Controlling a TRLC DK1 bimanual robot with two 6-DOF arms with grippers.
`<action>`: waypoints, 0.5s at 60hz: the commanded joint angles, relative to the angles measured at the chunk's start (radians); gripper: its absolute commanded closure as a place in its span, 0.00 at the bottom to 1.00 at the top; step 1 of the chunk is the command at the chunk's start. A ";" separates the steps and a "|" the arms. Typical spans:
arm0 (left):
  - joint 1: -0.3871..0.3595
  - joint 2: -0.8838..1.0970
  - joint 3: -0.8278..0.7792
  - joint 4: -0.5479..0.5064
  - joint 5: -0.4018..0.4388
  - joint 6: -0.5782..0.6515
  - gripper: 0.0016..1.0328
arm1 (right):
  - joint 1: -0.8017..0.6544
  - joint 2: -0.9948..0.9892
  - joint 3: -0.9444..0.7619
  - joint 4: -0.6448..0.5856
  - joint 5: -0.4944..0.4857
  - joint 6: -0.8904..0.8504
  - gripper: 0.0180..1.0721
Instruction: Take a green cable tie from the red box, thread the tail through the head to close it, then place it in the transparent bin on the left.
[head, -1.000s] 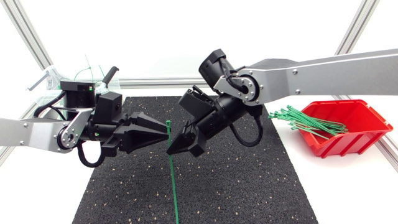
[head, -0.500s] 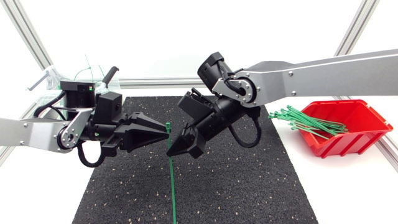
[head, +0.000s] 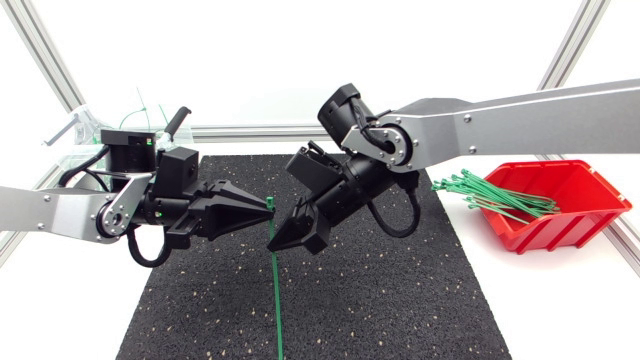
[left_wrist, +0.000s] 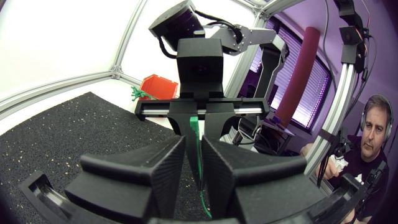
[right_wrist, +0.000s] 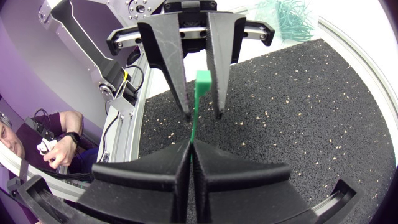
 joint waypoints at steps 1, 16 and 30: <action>-0.006 0.017 0.024 0.012 0.017 -0.014 0.85 | 0.000 0.010 0.014 0.003 -0.007 -0.012 0.95; -0.004 0.017 0.024 0.012 0.017 -0.014 0.90 | -0.009 0.013 0.017 0.008 -0.009 -0.010 0.95; -0.007 0.015 0.024 0.014 0.017 -0.014 0.96 | -0.012 0.011 0.019 0.009 -0.012 -0.009 0.95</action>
